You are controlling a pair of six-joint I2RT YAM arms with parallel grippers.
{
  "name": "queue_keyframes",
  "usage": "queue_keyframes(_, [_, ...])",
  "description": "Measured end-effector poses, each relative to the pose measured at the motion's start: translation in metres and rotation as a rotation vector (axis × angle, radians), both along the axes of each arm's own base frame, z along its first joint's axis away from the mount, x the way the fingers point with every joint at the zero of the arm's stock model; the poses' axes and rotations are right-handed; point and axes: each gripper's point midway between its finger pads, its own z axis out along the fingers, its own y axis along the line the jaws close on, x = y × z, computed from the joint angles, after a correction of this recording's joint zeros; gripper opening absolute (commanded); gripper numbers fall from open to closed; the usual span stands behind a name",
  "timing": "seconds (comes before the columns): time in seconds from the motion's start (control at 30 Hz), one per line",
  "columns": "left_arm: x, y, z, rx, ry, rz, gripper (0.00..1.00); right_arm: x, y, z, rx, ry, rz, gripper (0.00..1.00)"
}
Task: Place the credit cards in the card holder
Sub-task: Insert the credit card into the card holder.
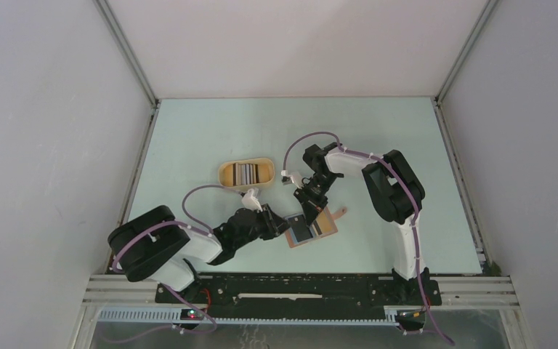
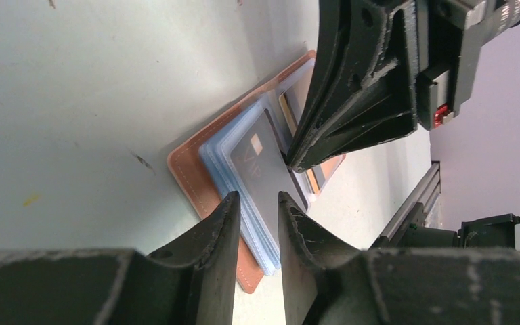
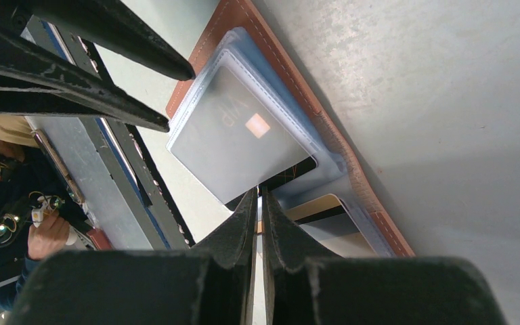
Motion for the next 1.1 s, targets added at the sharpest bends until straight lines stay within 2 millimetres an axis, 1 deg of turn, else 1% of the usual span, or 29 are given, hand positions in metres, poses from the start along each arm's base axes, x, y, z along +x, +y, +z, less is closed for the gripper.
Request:
queue_keyframes(0.2, [0.0003,-0.0016,0.0072,-0.016,-0.014,-0.003,0.31,0.0,0.0,0.0,0.0,0.0,0.0,0.13])
queue_keyframes(0.7, [0.003,0.0025,0.0076,-0.004,-0.017,0.022,0.31,0.0001,0.0001,0.0001,0.0,0.0,0.0,0.13])
queue_keyframes(1.1, [0.0011,0.0035,0.0045,0.007,-0.007,0.019,0.31,-0.0001,0.0001,0.0001,0.0,0.0,0.0,0.13])
